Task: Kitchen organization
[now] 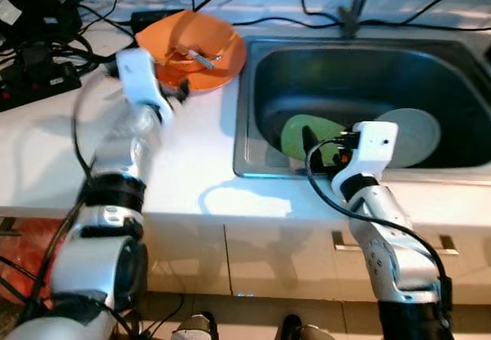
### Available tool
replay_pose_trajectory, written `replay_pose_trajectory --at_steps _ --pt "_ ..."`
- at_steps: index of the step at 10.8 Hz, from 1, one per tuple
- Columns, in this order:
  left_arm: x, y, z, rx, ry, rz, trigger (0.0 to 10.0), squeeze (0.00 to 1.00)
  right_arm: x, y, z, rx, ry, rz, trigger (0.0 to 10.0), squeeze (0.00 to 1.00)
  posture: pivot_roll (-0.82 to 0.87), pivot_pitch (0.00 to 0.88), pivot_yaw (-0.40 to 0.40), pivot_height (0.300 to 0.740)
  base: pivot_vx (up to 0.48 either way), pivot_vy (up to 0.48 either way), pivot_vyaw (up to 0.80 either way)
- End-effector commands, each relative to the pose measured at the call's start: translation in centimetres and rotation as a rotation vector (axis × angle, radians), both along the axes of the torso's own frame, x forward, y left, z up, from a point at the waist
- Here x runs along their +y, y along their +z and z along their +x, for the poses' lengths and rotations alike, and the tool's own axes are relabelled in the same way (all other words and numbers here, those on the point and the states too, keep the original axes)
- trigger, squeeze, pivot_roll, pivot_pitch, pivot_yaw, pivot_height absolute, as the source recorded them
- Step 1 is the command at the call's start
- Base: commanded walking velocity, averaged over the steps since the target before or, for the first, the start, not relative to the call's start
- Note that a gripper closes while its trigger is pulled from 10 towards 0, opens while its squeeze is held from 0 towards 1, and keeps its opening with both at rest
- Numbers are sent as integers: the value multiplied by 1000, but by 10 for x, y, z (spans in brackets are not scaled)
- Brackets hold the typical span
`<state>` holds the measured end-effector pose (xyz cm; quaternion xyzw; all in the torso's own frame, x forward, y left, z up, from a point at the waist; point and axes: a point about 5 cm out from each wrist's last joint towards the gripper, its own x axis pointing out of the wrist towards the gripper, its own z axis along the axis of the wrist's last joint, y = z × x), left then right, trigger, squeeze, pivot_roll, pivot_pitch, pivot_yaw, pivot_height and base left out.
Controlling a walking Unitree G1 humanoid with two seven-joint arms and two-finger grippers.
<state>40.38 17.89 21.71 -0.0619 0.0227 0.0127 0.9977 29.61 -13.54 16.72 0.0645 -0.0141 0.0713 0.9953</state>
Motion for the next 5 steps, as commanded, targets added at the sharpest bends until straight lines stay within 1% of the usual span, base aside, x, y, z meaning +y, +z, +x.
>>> replay_pose_trajectory --at_steps 1,2,3,4,5 --pt "-2 6 3 -15 -20 26 10000 0 0 -23 -5 120 -5 6 10000 0 84 214 45 740 0 0 0" --pt "-4 9 6 -20 -49 36 10000 0 1 -21 -10 119 12 9 10000 0 74 218 51 740 0 0 0" --pt "-12 14 9 -29 -85 66 10000 0 3 -21 -22 136 76 10 10000 0 71 224 55 740 0 0 0" --pt "-14 15 10 -34 -92 74 10000 0 4 -21 -26 145 94 10 10000 0 69 225 55 740 0 0 0" --pt "-23 9 11 -9 -139 67 10000 0 10 -17 -37 143 202 21 10000 0 58 227 55 740 0 0 0"
